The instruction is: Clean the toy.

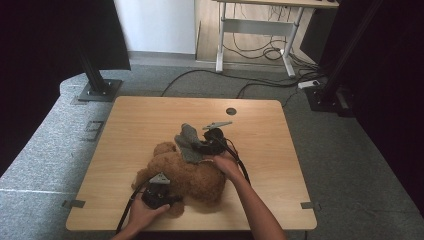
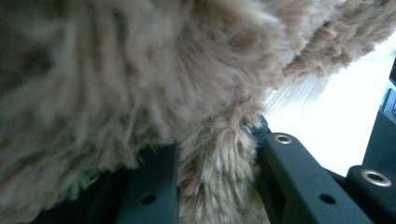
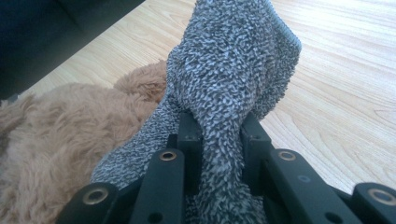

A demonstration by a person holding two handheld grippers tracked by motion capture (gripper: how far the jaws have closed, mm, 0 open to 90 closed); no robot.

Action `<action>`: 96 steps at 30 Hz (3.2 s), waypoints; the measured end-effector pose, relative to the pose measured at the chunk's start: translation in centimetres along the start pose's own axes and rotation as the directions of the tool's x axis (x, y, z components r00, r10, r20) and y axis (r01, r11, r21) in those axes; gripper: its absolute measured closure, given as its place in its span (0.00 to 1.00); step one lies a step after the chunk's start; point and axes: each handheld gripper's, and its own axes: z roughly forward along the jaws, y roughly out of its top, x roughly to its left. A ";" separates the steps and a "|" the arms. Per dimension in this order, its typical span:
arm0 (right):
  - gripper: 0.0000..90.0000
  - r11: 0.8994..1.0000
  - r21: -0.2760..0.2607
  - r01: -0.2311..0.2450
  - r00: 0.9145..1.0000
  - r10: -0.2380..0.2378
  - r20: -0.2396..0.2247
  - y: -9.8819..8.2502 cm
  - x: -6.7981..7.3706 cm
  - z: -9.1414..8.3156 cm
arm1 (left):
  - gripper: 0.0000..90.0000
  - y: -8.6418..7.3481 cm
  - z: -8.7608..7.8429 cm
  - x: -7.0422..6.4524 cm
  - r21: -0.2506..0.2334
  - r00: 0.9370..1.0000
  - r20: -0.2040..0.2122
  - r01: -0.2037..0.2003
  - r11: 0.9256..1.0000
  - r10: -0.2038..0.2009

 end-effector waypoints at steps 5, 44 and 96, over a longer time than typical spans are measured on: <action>0.83 1.000 -0.017 0.006 1.000 -0.006 -0.005 0.1 0.1 0.0 | 0.82 0.0 0.1 0.0 0.000 1.000 -0.001 -0.005 1.000 0.005; 0.83 0.984 0.164 0.062 0.998 -0.059 -0.022 3.5 2.8 8.8 | 0.81 0.0 0.1 -0.2 -0.004 0.999 -0.022 -0.023 1.000 0.023; 0.83 0.993 0.062 -0.096 0.995 0.095 0.011 -5.2 -3.1 -4.0 | 0.82 0.1 0.2 -0.3 -0.007 1.000 -0.021 -0.018 1.000 0.018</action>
